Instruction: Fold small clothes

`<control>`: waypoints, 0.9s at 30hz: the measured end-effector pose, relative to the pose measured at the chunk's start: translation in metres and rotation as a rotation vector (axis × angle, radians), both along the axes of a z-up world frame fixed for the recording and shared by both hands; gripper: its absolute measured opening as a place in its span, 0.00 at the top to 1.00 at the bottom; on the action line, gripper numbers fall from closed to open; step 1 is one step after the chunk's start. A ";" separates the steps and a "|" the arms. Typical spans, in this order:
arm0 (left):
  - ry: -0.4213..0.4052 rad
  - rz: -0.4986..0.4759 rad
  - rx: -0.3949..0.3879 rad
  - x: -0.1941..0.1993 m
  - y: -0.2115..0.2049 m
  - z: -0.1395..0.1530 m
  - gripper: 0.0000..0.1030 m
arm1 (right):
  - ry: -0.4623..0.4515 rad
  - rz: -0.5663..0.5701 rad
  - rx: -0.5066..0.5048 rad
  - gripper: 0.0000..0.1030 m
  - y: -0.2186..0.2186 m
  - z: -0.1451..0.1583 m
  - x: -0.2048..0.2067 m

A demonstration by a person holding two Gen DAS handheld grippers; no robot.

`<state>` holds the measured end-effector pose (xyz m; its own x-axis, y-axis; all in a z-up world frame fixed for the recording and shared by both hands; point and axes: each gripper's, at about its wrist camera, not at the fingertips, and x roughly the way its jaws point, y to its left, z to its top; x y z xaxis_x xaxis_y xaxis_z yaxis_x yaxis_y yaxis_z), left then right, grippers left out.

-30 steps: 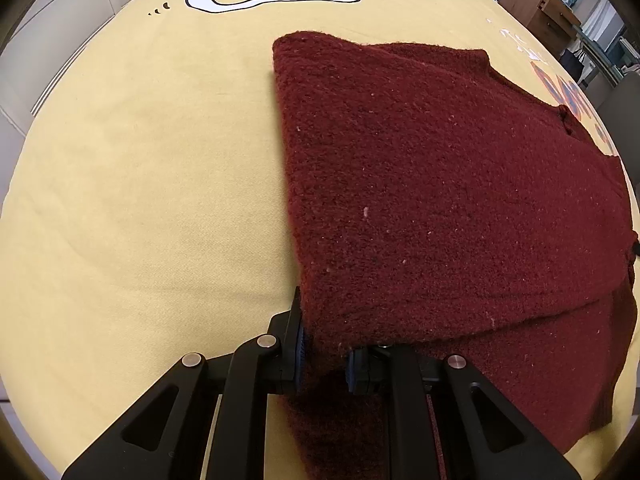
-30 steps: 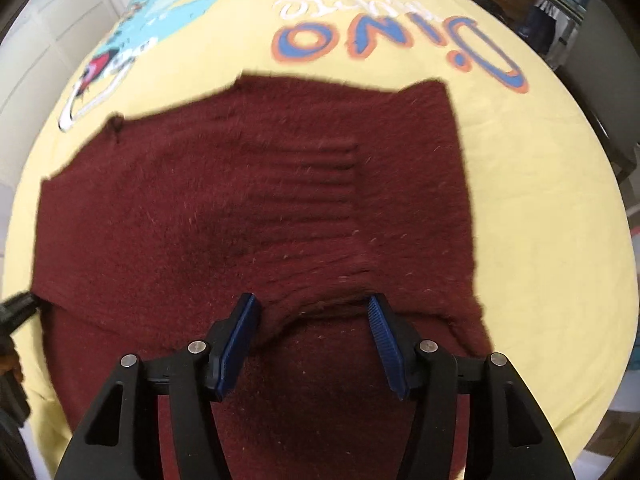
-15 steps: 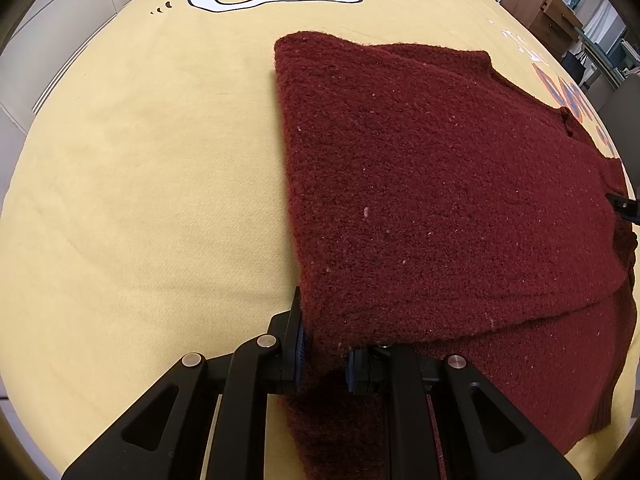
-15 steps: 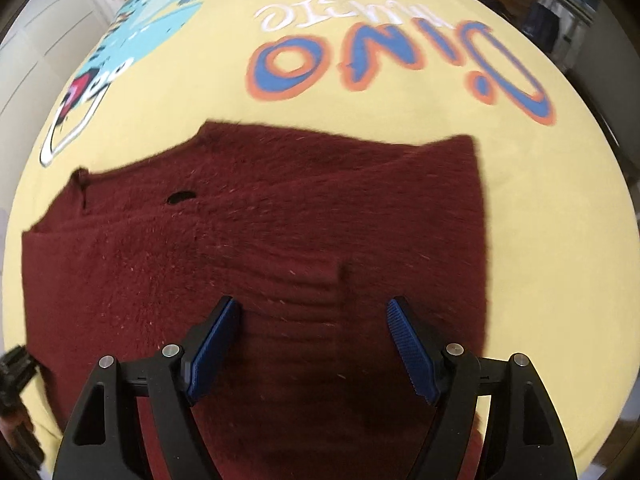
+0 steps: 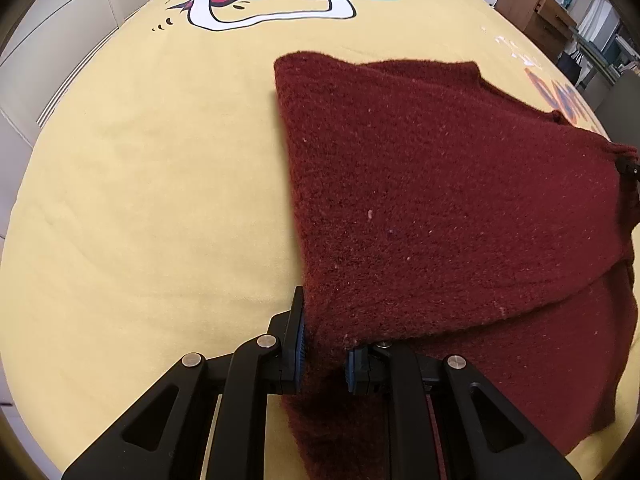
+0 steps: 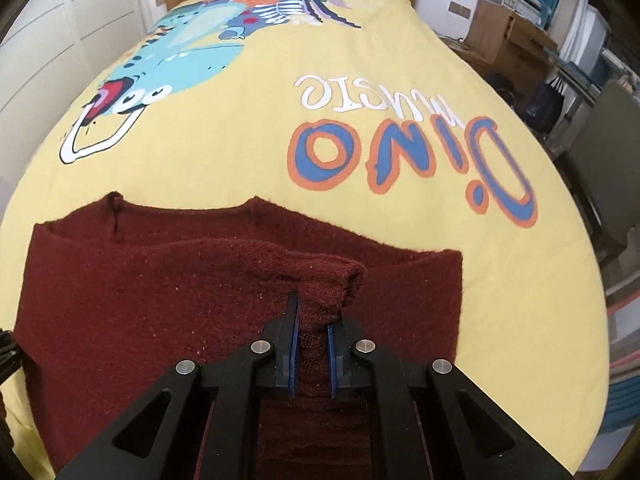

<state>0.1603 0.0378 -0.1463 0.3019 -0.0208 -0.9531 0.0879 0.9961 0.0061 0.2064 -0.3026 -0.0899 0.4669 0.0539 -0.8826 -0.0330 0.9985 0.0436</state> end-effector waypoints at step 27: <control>-0.171 -0.093 -0.011 -0.019 -0.035 0.108 0.01 | 0.004 0.031 -0.005 0.00 0.010 0.019 -0.049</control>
<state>0.1415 0.0028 -0.0379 0.4561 -0.0660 -0.8875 0.1781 0.9838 0.0184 0.1574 -0.2929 -0.0714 0.4614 0.0634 -0.8849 -0.0636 0.9972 0.0384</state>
